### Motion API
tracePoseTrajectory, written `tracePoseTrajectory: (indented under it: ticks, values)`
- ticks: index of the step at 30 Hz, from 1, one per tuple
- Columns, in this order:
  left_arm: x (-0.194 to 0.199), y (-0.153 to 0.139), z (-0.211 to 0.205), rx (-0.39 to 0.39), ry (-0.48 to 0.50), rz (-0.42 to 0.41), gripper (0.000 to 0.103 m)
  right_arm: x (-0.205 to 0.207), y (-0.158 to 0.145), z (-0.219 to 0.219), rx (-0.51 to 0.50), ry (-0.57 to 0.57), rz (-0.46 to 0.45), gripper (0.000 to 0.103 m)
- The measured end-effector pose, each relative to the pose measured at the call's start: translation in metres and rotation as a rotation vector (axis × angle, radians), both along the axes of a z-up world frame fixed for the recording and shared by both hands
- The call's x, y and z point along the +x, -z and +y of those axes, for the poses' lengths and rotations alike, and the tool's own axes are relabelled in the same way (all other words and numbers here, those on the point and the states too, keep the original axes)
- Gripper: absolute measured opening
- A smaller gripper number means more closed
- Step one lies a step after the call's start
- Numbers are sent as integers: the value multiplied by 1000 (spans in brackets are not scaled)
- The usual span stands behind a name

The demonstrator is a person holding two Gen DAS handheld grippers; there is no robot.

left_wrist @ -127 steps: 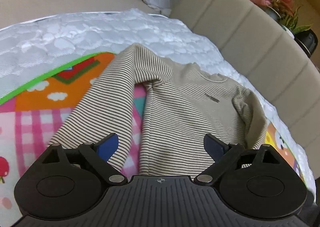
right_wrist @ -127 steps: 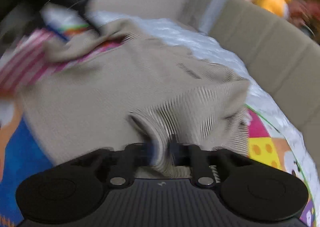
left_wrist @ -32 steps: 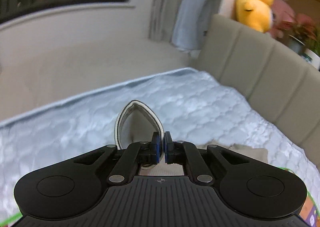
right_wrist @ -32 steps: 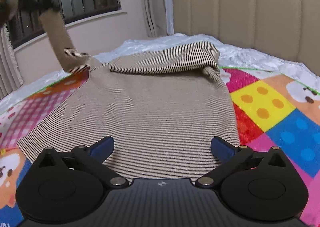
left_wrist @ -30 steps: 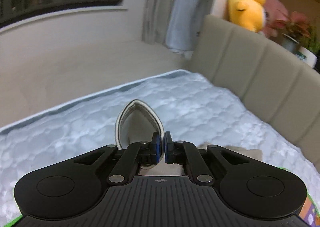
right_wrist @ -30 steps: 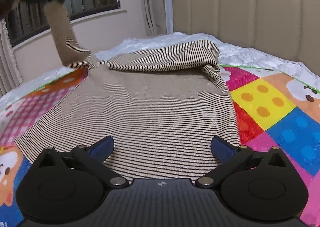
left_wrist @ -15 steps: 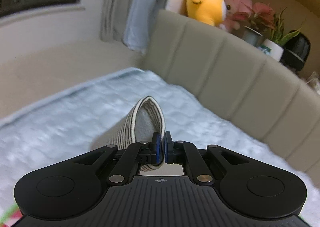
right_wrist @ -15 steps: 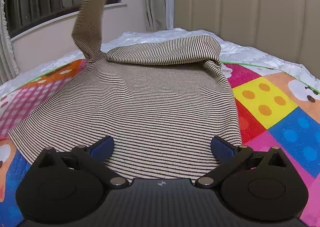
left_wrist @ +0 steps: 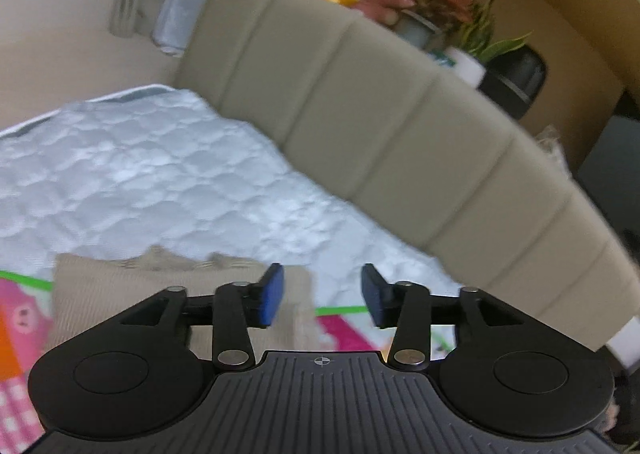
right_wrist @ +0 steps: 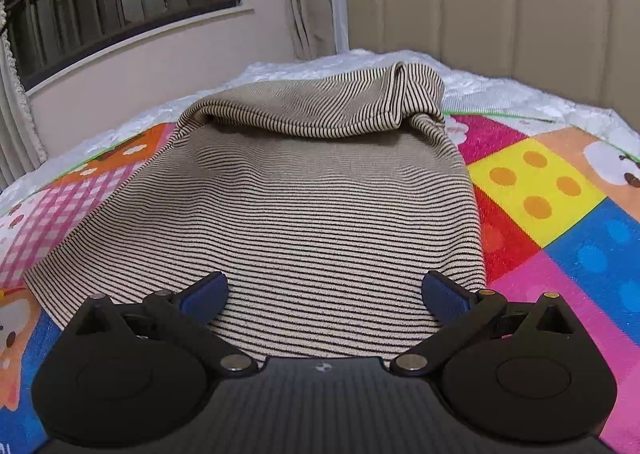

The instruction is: Fold clothes

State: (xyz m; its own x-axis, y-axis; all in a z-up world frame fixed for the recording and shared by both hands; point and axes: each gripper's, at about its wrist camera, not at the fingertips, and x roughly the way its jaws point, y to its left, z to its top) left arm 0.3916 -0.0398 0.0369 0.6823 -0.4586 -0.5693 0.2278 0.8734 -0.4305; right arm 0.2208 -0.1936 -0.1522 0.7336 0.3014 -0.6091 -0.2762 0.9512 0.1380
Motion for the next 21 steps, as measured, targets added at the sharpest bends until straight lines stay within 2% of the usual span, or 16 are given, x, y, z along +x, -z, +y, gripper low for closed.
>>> tracePoseTrajectory:
  ticks: [2,4,7,9,10,11,13,15,17,19,20,21]
  values:
    - [-2,7,6,90,-15,6,60,1,-1,0,-8,-6,15,103]
    - [-6,20,14,214,-26,14,63,0,-5,-1,-8,-12,12,103]
    - [-16,49,31,372,-44,48,68,-4,-22,-7,11,4,-44,98]
    - [-25,73,45,411,-63,80,69,3,-44,-11,-16,28,-104,93]
    - [-29,85,52,430,-72,96,69,11,-54,-15,-8,38,-115,85]
    - [-35,96,60,414,-92,111,69,22,-64,-20,10,57,-119,69]
    - [-45,116,74,359,-134,139,71,52,-77,-31,49,108,-96,46]
    - [-50,128,86,282,-166,161,74,87,-83,-36,69,135,-74,43]
    - [-50,135,91,230,-167,165,78,121,-83,-32,39,148,-69,43]
    - [-49,133,93,240,-153,131,80,153,-77,-24,27,154,-48,45]
    - [-49,131,93,253,-142,106,84,166,-72,-18,26,160,-27,49]
    - [-51,128,94,267,-131,69,89,178,-66,-12,23,166,-7,49]
